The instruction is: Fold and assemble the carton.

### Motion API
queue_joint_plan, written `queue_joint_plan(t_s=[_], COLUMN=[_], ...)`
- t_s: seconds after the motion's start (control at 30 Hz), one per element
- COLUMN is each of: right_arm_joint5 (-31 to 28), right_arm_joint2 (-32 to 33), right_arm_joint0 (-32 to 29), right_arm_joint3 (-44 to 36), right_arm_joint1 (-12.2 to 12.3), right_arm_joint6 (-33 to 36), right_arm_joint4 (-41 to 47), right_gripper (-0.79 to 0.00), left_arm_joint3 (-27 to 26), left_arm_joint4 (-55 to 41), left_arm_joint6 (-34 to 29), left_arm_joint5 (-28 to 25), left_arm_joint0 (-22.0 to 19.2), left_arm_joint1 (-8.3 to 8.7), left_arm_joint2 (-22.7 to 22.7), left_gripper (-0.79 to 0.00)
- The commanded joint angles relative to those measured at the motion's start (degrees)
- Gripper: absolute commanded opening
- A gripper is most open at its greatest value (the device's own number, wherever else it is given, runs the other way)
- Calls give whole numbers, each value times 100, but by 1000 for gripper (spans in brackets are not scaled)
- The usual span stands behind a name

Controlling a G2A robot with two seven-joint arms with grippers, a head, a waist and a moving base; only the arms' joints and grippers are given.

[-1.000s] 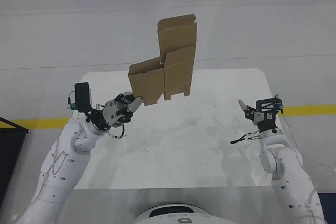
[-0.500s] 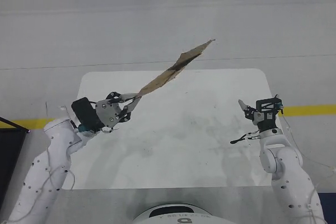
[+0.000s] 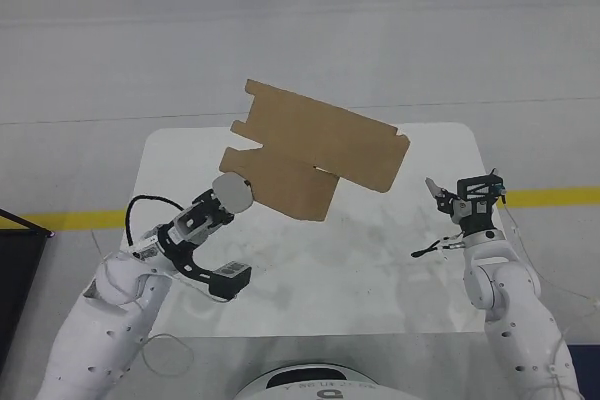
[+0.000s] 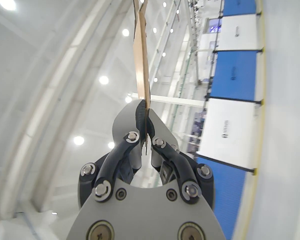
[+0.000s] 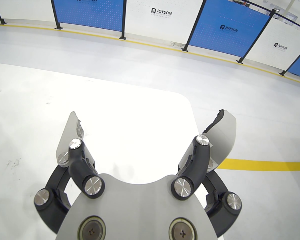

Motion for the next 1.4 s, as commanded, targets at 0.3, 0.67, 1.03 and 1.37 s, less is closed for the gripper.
queue_joint_plan(t_s=[0.3,0.67,1.03,1.37], right_arm_joint5=[0,0,0,0], right_arm_joint2=[0,0,0,0], right_arm_joint0=[0,0,0,0], right_arm_joint3=[0,0,0,0], right_arm_joint1=[0,0,0,0], right_arm_joint6=[0,0,0,0], right_arm_joint4=[0,0,0,0], right_gripper=[0,0,0,0], left_arm_joint3=[457,382,197,1392], left_arm_joint4=[2428,1470,-3307,-7363], left_arm_joint6=[-1376,-1640,-541,-549], left_arm_joint5=[2262,1278,-4882,-9246], left_arm_joint0=[-274,-151,-118,-899], left_arm_joint1=[-303,-321,-177,-43], left_arm_joint2=[26,223,-458,-951], left_gripper=[-785,-785,-785,-785])
